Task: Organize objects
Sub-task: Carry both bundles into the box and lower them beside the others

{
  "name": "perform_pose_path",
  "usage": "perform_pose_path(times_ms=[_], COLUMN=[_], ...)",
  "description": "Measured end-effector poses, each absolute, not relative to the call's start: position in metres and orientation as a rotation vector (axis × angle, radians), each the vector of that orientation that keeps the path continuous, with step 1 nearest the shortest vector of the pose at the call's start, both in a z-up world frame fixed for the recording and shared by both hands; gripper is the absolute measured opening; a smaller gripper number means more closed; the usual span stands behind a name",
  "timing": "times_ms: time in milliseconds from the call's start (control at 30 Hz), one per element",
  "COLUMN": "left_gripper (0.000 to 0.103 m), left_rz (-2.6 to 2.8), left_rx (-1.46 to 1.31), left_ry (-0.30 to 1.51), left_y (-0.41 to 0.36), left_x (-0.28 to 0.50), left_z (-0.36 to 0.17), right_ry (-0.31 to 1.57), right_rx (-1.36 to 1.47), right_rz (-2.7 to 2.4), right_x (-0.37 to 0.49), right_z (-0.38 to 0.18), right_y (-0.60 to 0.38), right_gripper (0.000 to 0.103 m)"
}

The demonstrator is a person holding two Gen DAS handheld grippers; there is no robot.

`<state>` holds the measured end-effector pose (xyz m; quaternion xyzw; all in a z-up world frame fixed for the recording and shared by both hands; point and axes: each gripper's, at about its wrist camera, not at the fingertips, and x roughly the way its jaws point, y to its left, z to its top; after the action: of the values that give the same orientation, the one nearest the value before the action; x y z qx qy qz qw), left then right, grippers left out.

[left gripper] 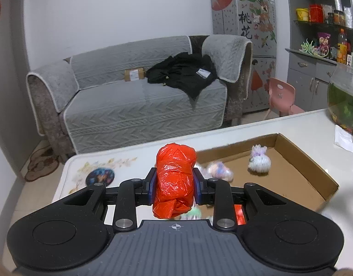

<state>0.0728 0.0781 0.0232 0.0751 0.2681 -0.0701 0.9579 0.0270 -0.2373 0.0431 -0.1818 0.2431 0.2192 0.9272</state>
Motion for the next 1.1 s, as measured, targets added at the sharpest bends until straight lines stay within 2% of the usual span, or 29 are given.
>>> perform_pose_path(times_ms=[300,700,1100], left_gripper=[0.036,0.037,0.037], left_rz=[-0.299,-0.549,-0.367], left_rx=[0.238,0.253,0.29], left_ry=[0.587,0.705,0.787], left_y=[0.005,-0.112,-0.104], left_x=[0.103,0.159,0.202], left_z=[0.014,-0.048,-0.088], right_ry=[0.588,0.65,0.69], right_rx=[-0.353,-0.334,-0.305], right_rz=[0.451,0.41,0.412], right_x=[0.085,0.116,0.148], right_z=[0.011,-0.003,-0.021], right_y=[-0.234,-0.252,-0.25], right_gripper=[0.039,0.039,0.039])
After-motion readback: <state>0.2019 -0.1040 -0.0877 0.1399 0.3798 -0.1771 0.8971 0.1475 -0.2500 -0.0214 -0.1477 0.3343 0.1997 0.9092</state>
